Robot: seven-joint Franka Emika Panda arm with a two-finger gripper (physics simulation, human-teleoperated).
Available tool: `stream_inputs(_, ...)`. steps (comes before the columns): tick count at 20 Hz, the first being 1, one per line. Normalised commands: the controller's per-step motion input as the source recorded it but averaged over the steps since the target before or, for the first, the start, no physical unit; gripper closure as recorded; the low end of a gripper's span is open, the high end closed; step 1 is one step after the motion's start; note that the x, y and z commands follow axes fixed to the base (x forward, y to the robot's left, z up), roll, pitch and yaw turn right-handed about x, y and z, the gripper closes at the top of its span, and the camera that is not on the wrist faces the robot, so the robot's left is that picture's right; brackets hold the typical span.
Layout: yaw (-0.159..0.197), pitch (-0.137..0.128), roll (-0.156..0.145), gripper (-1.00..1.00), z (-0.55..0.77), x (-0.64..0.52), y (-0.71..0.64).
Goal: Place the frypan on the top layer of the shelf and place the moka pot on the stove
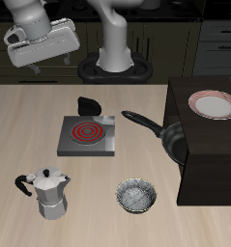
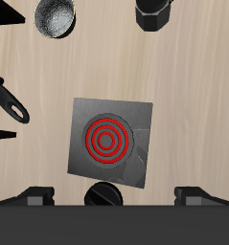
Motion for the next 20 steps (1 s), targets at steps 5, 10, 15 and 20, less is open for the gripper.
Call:
stream_inputs(5,-0.072,-0.030,-0.055,-1.00,-0.15,-0.33,0.01)
stream_inputs(10,0.028,-0.005,0.026,-1.00,-0.11,-0.20,0.21)
stream_inputs(15,-0.012,-0.005,-0.030,-1.00,0.11,-0.02,-0.16)
stream_inputs(20,0.006,-0.011,-0.033,-1.00,0.14,0.05,-0.28)
